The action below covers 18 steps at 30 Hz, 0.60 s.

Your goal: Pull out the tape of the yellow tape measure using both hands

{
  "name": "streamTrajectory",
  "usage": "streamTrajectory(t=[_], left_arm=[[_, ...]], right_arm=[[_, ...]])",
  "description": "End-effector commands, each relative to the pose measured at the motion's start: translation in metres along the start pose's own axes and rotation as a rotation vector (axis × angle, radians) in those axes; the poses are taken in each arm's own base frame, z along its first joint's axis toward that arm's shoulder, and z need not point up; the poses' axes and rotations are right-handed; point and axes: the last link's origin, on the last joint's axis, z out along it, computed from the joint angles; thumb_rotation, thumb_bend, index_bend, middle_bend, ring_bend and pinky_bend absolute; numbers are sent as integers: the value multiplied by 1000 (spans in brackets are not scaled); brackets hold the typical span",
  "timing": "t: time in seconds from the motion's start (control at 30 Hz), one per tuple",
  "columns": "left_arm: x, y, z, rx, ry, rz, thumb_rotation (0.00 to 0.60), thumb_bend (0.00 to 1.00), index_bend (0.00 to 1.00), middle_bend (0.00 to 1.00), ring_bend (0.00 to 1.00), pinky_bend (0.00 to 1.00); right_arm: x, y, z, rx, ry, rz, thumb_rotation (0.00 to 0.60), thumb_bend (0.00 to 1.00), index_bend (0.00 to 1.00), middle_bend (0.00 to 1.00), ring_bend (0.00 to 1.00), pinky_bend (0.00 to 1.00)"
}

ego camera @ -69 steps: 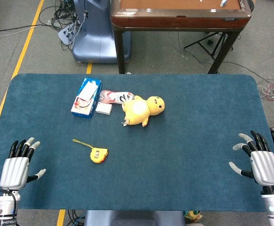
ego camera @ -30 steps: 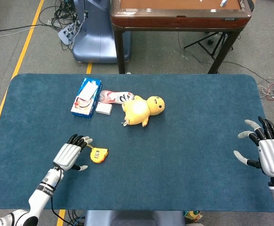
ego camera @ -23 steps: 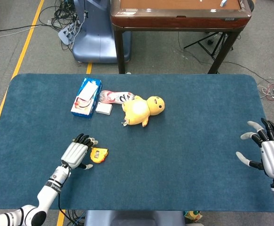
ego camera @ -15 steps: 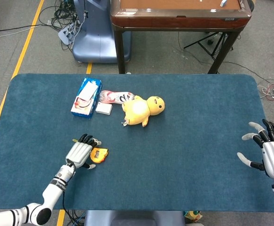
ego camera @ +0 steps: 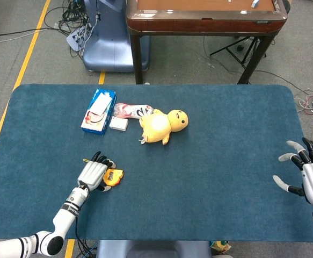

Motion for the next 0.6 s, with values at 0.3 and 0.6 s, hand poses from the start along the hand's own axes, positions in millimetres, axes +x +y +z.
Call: streamTrajectory(t=[0.3, 0.6], left_arm=[[-2, 0, 5, -21, 26, -84, 600, 133, 455, 487, 296, 0], [8, -12, 5, -77, 118, -218, 600, 133, 551, 581, 364, 6]], right_arm=[[3, -2, -1, -5, 12, 0, 600, 260, 420, 186, 37, 0], [1, -23, 8, 37, -75, 83, 600, 227, 420, 185, 37, 0]])
